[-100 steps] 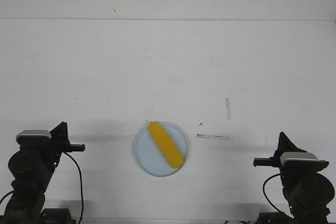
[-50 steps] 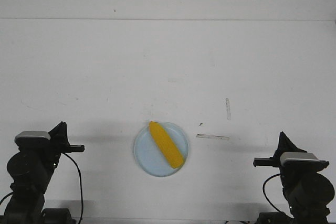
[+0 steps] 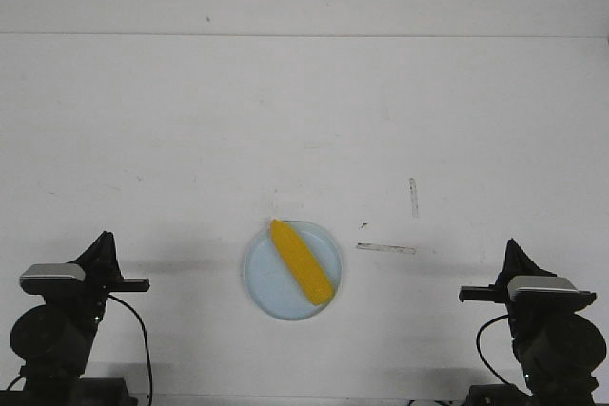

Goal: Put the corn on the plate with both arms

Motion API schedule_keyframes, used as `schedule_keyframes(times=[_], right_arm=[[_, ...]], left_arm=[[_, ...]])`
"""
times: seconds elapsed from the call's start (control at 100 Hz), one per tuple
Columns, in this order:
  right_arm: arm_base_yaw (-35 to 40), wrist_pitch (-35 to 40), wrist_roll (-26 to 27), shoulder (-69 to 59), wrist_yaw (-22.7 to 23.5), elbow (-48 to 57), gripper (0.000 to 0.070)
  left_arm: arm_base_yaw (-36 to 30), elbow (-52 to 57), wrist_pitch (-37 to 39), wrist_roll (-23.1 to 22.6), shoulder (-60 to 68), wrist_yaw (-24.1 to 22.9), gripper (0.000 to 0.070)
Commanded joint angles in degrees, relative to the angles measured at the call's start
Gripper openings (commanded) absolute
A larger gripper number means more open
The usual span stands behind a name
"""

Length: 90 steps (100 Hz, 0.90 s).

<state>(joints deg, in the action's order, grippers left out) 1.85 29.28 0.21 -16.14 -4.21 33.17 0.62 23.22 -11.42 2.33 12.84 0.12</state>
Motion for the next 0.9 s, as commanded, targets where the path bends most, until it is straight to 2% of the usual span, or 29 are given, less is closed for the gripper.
schedule_keyframes(times=[0.0, 0.08, 0.17, 0.23, 0.36, 0.89], right_arm=[[0.07, -0.57, -0.28, 0.02, -0.24, 0.55, 0.0000], [0.07, -0.57, -0.31, 0.02, -0.24, 0.55, 0.0000], [0.07, -0.57, -0.28, 0.02, -0.24, 0.55, 0.0000], [0.07, -0.57, -0.28, 0.02, -0.24, 0.55, 0.0000], [0.07, -0.68, -0.28, 0.07, -0.26, 0.57, 0.0000], [0.07, -0.74, -0.28, 0.07, -0.28, 0.57, 0.0000]], left_arm=[[0.00, -5.01, 4.74, -0.15, -2.69, -0.20, 0.0000], [0.00, -12.00, 10.95, -0.15, -7.52, -0.42, 0.0000], [0.00, -18.71, 14.67, -0.17, -12.74, -0.39, 0.0000], [0.00, -22.71, 18.47, -0.17, -12.70, -0.46, 0.0000], [0.00, -22.49, 14.47, 0.04, -12.66, -0.42, 0.0000], [0.02, -22.49, 14.47, -0.07, -12.66, -0.59, 0.0000]])
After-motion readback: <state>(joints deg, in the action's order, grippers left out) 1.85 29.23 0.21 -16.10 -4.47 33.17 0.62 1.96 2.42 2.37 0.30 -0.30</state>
